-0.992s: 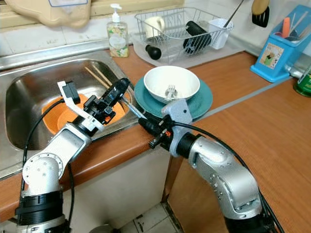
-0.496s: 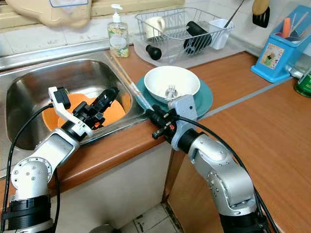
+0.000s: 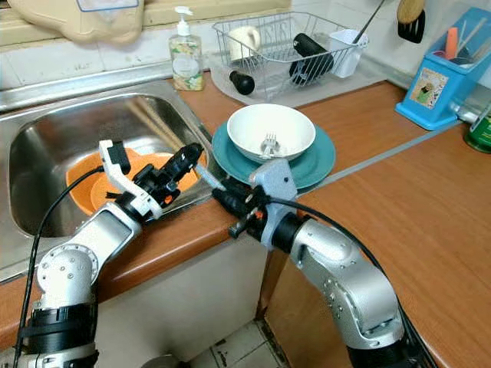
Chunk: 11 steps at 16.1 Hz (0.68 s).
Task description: Kitchen organization
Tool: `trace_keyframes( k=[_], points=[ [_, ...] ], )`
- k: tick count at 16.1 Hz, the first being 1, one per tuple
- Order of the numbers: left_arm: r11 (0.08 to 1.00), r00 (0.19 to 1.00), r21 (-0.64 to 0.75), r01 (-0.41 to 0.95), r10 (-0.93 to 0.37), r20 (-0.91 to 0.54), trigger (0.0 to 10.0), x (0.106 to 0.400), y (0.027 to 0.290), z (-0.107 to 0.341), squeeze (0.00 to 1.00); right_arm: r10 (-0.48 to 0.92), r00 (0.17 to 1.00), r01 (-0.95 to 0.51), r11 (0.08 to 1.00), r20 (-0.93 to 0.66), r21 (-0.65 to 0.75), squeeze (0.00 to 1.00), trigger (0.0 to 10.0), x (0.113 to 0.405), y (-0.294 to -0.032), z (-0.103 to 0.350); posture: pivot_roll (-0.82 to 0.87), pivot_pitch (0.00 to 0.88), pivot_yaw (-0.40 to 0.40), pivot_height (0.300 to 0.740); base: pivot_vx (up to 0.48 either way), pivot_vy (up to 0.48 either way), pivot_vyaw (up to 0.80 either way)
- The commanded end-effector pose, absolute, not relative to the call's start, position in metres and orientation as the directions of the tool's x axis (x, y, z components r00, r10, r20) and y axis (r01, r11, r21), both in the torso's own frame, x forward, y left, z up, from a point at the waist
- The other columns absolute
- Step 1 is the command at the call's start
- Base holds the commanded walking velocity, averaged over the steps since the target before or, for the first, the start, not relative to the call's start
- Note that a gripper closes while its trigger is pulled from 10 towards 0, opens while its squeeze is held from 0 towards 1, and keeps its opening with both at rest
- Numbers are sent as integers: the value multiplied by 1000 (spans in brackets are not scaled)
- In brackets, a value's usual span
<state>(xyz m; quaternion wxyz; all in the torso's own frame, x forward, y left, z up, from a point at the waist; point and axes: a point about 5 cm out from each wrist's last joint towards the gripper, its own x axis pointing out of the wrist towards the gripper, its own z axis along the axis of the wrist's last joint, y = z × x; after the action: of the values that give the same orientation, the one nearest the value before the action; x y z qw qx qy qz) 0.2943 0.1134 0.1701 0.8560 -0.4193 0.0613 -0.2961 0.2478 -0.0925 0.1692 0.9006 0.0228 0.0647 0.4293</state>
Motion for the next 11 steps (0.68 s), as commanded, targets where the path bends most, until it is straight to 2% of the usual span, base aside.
trace_keyframes(
  k=[1, 11],
  points=[
    [463, 807, -752, 469, -572, 150, 0, 295, 110, 171, 0, 788, 607, -782, 615, -104, 97, 0, 0, 245, -91, 169, -23, 0, 49, 740, 0, 0, 0],
    [414, 790, -763, 497, -580, 199, 0, 292, 108, 176, 0, 762, 638, -756, 647, -108, 97, 0, 0, 254, -94, 171, -18, 0, 38, 740, 0, 0, 0]
  ],
)
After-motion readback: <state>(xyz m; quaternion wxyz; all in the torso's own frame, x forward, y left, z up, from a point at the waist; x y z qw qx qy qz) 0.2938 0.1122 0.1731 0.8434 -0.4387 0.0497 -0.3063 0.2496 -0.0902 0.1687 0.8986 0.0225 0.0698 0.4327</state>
